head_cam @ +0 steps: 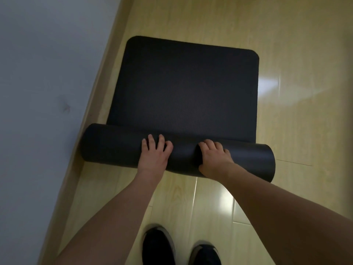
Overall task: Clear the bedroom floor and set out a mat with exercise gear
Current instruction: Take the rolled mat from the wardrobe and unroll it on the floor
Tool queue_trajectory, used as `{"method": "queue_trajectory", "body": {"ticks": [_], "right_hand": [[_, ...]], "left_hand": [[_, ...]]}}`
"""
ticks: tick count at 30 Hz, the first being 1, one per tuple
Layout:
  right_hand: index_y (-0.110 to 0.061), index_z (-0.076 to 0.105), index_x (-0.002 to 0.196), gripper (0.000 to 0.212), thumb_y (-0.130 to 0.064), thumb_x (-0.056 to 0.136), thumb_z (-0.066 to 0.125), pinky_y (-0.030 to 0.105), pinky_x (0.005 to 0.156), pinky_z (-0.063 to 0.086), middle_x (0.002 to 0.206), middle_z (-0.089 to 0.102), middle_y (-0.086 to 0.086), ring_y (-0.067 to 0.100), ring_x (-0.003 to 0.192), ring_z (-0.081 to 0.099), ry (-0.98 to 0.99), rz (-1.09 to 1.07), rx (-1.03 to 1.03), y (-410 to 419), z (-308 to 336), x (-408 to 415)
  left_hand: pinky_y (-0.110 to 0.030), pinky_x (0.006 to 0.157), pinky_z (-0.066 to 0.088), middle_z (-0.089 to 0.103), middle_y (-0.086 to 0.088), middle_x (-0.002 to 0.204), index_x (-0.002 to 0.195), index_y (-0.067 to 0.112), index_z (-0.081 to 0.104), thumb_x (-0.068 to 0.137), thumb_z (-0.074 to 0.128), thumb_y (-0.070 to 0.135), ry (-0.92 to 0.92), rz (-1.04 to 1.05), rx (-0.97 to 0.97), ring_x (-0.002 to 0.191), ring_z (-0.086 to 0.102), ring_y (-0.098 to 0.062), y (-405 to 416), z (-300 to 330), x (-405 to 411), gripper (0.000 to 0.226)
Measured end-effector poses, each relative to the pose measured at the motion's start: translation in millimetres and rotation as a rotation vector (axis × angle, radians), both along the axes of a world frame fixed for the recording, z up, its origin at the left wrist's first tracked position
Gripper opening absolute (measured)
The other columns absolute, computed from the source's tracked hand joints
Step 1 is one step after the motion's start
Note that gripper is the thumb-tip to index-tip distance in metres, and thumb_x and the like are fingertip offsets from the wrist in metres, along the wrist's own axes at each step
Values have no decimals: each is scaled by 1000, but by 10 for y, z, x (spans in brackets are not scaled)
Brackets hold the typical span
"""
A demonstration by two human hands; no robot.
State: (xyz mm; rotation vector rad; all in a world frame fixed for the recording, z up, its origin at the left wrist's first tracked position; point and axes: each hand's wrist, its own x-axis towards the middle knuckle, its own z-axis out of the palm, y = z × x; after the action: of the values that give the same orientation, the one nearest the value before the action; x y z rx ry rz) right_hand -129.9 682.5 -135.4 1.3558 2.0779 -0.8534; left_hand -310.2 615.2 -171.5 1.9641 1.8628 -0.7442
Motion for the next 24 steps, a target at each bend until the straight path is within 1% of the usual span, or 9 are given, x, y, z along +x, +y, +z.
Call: {"method": "queue_trajectory", "body": {"ticks": [3,6,10,12,13,15,18,22,24], "right_hand": [[-19,33,138,66,-32,83,67,51,117,20,146,31,8,30,140,23,17,-34,-3,44,-16,-9],[-17,36,133,64,-39,82,67,48,116,23,138,39,10,31,133,34,-4,10,-29,-12,2,0],[-17,29,140,73,-47,82,63,46,111,31,136,37,9,30,128,36,-22,53,28,-275,64,36],[-15,33,139,68,-48,85,59,47,113,26,138,33,12,32,131,32,-56,122,54,-468,90,36],[-15,36,137,64,-48,87,57,49,116,21,141,30,14,34,134,27,-67,155,53,-568,78,24],[-15,45,132,52,-45,90,53,52,117,16,146,22,15,36,139,19,-68,133,-4,-820,43,19],[-11,40,130,49,-27,89,60,45,106,37,140,28,14,34,128,34,-49,-39,-109,-1200,85,102],[-15,18,145,79,-21,83,67,42,100,42,135,32,12,31,123,39,-52,-80,-128,-1693,100,300],[-16,17,148,80,-22,85,65,43,100,43,134,30,12,31,121,40,-65,-81,-207,-1922,105,428]], "left_hand": [[-49,107,30,23,-15,145,144,18,14,73,68,55,-35,-73,-9,128,29,-38,57,45,-113,97],[-44,109,26,22,-9,143,150,20,7,68,64,71,-144,-41,-83,128,28,-33,80,126,-243,112],[-48,120,11,16,-11,151,144,17,27,80,64,48,-274,109,-114,141,15,-33,-149,232,-214,80],[-48,120,13,26,-10,146,130,18,39,80,64,35,-326,151,-115,139,22,-32,-348,275,-165,58],[-47,117,21,34,-10,138,126,18,40,79,65,35,-310,129,-120,132,31,-30,-443,281,-150,55],[-42,106,35,39,-6,129,132,19,36,76,69,43,-246,64,-144,120,40,-26,-680,302,-125,70],[-43,107,34,34,-7,137,145,18,24,74,70,51,-143,-8,-183,125,35,-27,-1036,315,-52,90],[-49,121,12,13,-9,160,140,17,34,87,62,41,-184,79,-235,147,11,-30,-1526,342,85,65],[-46,118,22,24,-9,155,138,17,37,91,59,37,-213,63,-243,142,25,-29,-1750,334,145,56]]}}
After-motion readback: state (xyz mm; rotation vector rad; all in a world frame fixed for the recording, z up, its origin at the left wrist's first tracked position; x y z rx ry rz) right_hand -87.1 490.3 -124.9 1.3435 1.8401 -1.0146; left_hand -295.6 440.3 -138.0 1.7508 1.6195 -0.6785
